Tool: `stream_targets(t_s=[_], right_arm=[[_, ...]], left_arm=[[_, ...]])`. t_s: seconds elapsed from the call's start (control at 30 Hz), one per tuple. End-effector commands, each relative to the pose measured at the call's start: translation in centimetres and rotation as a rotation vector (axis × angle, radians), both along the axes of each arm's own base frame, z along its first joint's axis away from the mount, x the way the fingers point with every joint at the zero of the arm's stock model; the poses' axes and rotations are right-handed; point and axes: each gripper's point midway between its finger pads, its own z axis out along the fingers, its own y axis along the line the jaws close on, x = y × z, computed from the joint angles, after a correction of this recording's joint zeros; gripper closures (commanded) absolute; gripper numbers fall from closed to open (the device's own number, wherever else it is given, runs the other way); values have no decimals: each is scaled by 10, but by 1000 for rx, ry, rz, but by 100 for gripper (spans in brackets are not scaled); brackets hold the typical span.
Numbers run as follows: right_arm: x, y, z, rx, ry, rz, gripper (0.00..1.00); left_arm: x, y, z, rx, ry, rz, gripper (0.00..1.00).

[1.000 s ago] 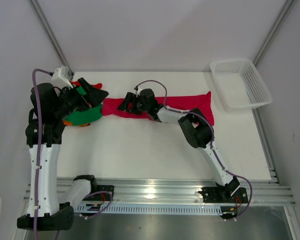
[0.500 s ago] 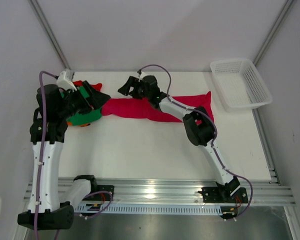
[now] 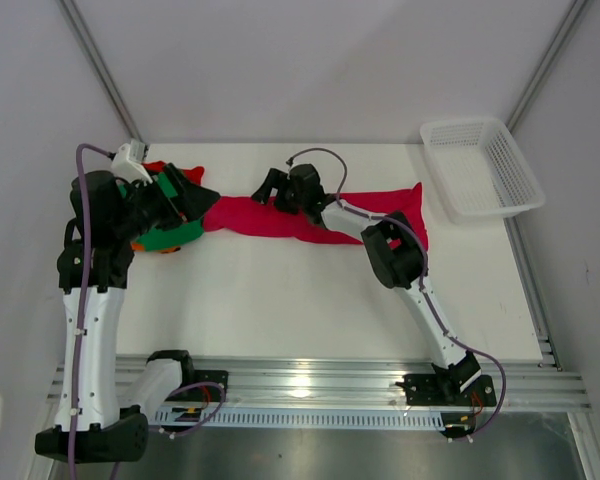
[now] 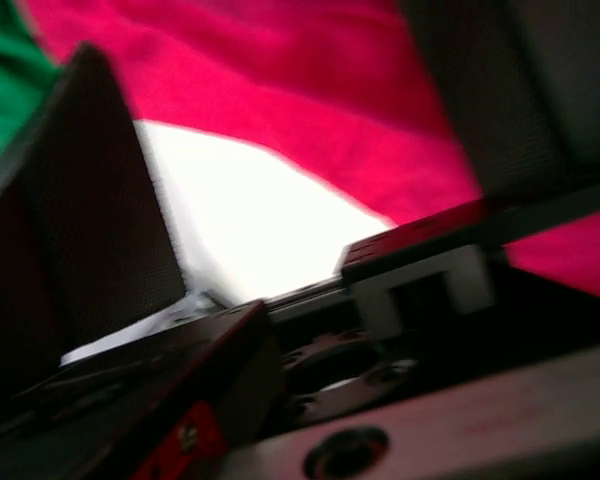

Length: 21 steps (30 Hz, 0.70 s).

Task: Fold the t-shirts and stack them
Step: Rotate the tshirt 90 degrees

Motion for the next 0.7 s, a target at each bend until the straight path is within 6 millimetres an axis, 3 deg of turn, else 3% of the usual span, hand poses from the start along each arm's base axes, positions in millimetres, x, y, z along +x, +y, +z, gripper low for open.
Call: stream_targets(t_s=[0.0,0.27,0.33,0.37,0.47,0.53,0.57,0.63,0.67], right_arm=[[-7,5,16,17,-19,7,11],[-34,17,0,1,22,72,11],[-42,18,4,9,24,85,11],[-54,19,-5,3,39,102,11],[-71,21,0,19,37,138,12],[-92,21,-10,9,63,190,12],[-98,22,-4,16,55,211,12],[-120,22,-11,-7,68,273,12],[-127,22,-4,-6,56,296,12]], left_arm=[[-1,-2,12,8,-42,-24,1],[-2,-2,8,2,-35,-24,0],[-3,-1,8,6,-34,-14,0],[-3,0,6,9,-32,-12,1],[-2,3,6,10,-30,-3,1],[-1,4,9,13,-37,1,1],[-1,4,9,14,-36,0,1],[2,6,14,19,-41,7,0],[3,7,13,19,-35,8,1]])
